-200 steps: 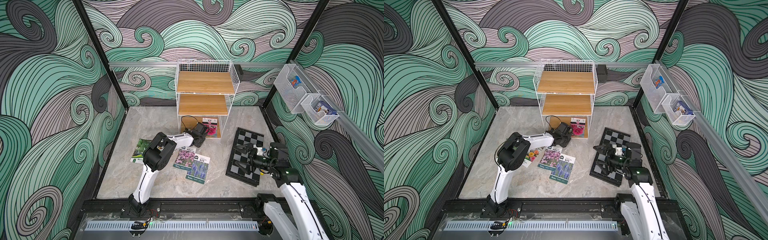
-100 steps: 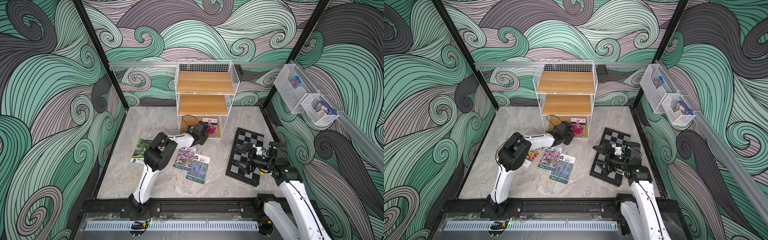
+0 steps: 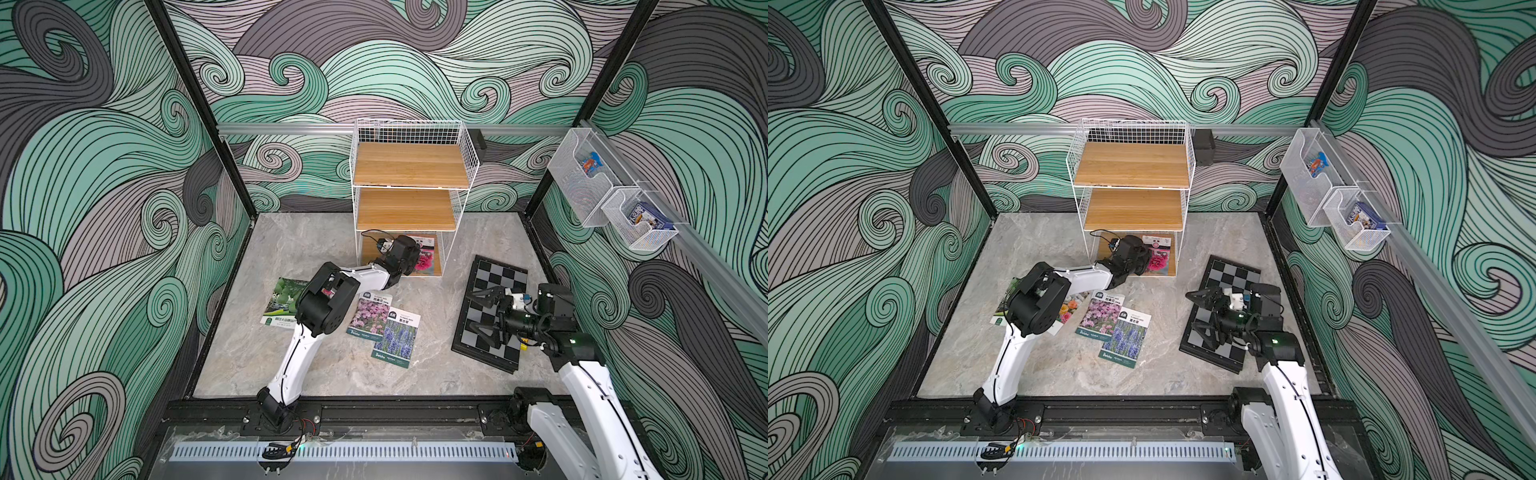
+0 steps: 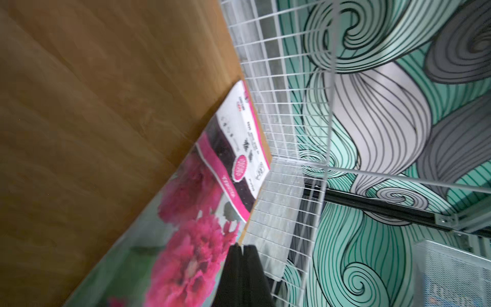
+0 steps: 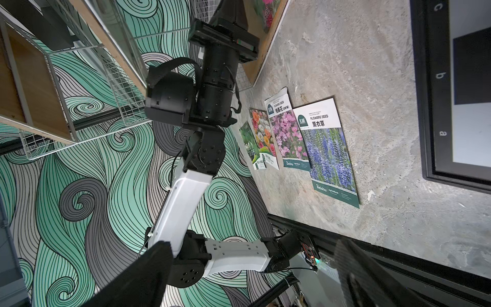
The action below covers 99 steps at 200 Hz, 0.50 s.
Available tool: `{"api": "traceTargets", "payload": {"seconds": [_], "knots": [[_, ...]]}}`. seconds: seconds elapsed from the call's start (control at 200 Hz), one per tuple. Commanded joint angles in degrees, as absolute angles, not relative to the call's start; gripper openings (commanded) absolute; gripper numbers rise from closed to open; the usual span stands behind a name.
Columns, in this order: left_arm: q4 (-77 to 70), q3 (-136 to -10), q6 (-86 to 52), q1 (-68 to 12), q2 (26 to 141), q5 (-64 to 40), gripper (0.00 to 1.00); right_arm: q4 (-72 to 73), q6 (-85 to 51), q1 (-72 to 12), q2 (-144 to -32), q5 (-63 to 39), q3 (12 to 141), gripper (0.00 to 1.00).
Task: Take the seed bag off the shelf
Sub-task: Pick up the seed packet from the shelf.
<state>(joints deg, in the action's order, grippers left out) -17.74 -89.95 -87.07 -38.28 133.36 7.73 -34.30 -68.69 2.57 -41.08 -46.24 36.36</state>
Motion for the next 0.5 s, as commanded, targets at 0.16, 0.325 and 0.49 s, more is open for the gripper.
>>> {"api": "traceTargets", "payload": {"seconds": [0.16,0.325,0.49], "knots": [[-9.55,-90.98,-86.75,-38.58,136.05,7.28,0.00,-34.64,-68.15,2.77,-40.56,-47.20,35.63,0.99],[4.71,-94.65,-85.82,-38.65,134.69,4.18,0.00,-34.57,-68.38,2.77,-40.69,-47.20,36.02,0.99],[15.31,-97.03,-82.99,-39.19,132.21,3.42,0.00,-34.57,-69.11,2.75,-40.35,-47.27,35.70,0.99]]}}
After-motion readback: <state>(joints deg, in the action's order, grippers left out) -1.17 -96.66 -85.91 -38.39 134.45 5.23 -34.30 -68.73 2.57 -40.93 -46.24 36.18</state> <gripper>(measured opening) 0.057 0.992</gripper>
